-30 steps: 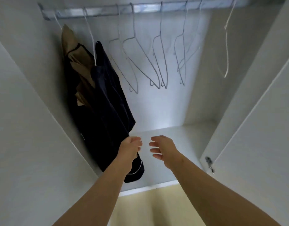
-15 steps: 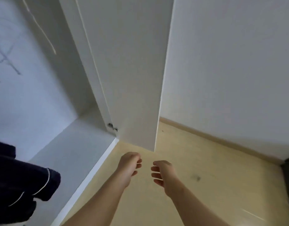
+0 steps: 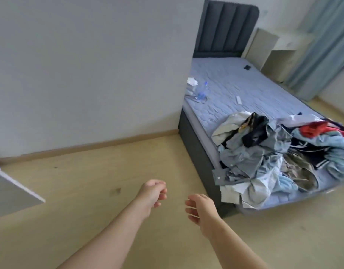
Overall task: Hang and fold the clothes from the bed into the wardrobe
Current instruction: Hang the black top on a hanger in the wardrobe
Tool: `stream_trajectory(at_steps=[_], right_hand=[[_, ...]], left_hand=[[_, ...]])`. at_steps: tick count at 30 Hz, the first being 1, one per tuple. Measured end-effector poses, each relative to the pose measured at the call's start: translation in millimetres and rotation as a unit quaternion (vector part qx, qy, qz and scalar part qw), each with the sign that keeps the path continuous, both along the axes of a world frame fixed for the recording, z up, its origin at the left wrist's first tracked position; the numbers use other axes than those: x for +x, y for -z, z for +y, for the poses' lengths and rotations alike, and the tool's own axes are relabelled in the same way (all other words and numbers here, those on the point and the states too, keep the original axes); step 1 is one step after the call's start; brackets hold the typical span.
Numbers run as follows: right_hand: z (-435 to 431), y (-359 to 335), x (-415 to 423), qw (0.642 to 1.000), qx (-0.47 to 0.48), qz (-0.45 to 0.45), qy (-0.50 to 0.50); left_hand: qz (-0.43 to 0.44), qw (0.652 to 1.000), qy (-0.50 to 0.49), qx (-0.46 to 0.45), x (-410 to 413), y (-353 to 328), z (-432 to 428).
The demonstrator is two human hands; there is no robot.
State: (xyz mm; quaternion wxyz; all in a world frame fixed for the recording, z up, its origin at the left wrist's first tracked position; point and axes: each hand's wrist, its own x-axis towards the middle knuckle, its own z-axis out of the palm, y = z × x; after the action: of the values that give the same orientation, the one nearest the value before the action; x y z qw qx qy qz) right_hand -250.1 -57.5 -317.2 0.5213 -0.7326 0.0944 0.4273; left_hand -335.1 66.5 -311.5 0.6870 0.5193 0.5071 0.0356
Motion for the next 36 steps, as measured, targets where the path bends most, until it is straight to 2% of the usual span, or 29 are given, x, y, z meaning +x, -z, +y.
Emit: stream_trajectory(at_steps=[9, 15, 19, 28, 33, 36], right_hand=[[-85, 6, 128, 0.984, 0.026, 0.023, 0.176], [-92, 14, 233, 0.973, 0.018, 0.030, 0.226], [-82, 14, 310, 0.971, -0.012, 0.031, 0.236], [-98, 21, 462, 0.962, 0.019, 0.033, 0.269], [-117, 37, 557, 0.971, 0.007, 0.057, 0.231], [-130, 44, 622, 0.985, -0.013, 0.052, 0.167]], left_hand=[[0.012, 0.989, 0.145, 0.008, 164, -2, -60], [0.008, 0.978, 0.209, 0.001, 279, 6, -62], [0.025, 0.974, 0.226, 0.017, 365, 3, -42], [0.028, 0.962, 0.271, 0.027, 535, 7, -54], [0.038, 0.971, 0.234, 0.038, 622, 33, -74], [0.062, 0.985, 0.163, 0.013, 668, 48, -89]])
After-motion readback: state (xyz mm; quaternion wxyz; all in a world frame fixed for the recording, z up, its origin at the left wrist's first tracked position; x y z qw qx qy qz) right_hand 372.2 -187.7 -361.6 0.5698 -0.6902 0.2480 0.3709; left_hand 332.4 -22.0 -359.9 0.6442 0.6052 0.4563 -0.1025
